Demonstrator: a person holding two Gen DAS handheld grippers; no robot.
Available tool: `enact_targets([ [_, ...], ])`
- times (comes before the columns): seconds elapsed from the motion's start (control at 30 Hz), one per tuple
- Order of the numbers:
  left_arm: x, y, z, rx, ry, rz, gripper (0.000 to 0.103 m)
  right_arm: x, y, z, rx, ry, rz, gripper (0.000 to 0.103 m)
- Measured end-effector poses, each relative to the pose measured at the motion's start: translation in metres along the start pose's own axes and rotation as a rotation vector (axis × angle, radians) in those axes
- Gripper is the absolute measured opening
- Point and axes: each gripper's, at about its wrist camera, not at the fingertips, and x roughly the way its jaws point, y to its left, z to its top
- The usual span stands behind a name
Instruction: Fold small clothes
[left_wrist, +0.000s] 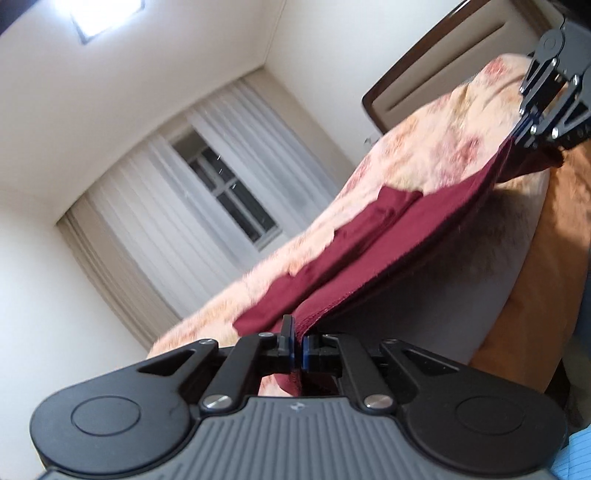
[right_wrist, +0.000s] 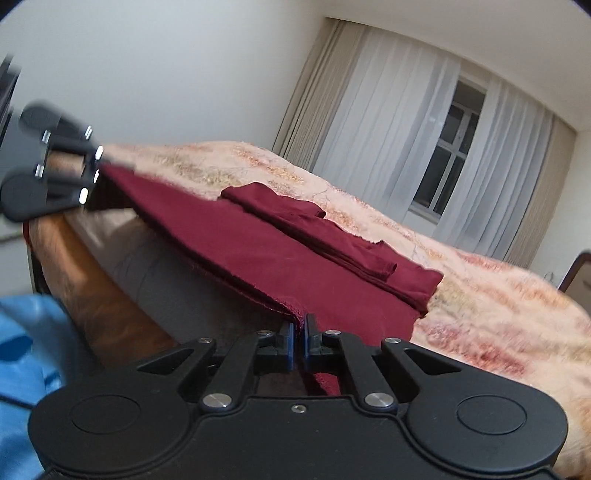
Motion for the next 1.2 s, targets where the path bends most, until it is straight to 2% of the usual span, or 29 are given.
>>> enact_targets([
  [0.1, -0.01, 0.01, 0.012, 0.03, -0.034, -0.041, 0.003, -0.014, -0.002, 0.005, -0.009, -0.026, -0.02, 0.004],
  [0.2, -0.025, 0.02, 0.022, 0.015, -0.049, -0.092, 0.003, -0.03, -0.013, 0.008, 0.014, -0.027, -0.008, 0.004],
  [0.47, -0.074, 0.038, 0.042, 0.001, 0.017, -0.268, 0.003, -0.075, -0.034, 0.023, 0.073, 0.092, 0.205, 0.004],
  [0.6, -0.079, 0.054, 0.054, -0.027, 0.071, -0.323, 0.003, -0.086, -0.042, 0.036, 0.089, 0.134, 0.282, 0.004],
  [0.7, -0.066, 0.062, 0.066, -0.011, 0.062, -0.337, 0.003, -0.078, -0.054, 0.047, 0.12, 0.123, 0.307, 0.004],
  [0.83, -0.035, 0.084, 0.093, -0.002, 0.039, -0.364, 0.003, -0.05, -0.076, 0.072, 0.1, 0.107, 0.274, 0.004],
  [0.9, -0.014, 0.096, 0.107, -0.006, 0.04, -0.348, 0.003, -0.033, -0.088, 0.087, 0.062, 0.097, 0.252, 0.004],
  [1.03, 0.041, 0.127, 0.13, -0.104, 0.059, -0.35, 0.003, 0.01, -0.121, 0.12, 0.018, 0.075, 0.219, 0.005],
  [1.2, 0.125, 0.166, 0.134, -0.218, 0.053, -0.42, 0.003, 0.096, -0.163, 0.153, -0.027, 0.093, 0.201, 0.005],
])
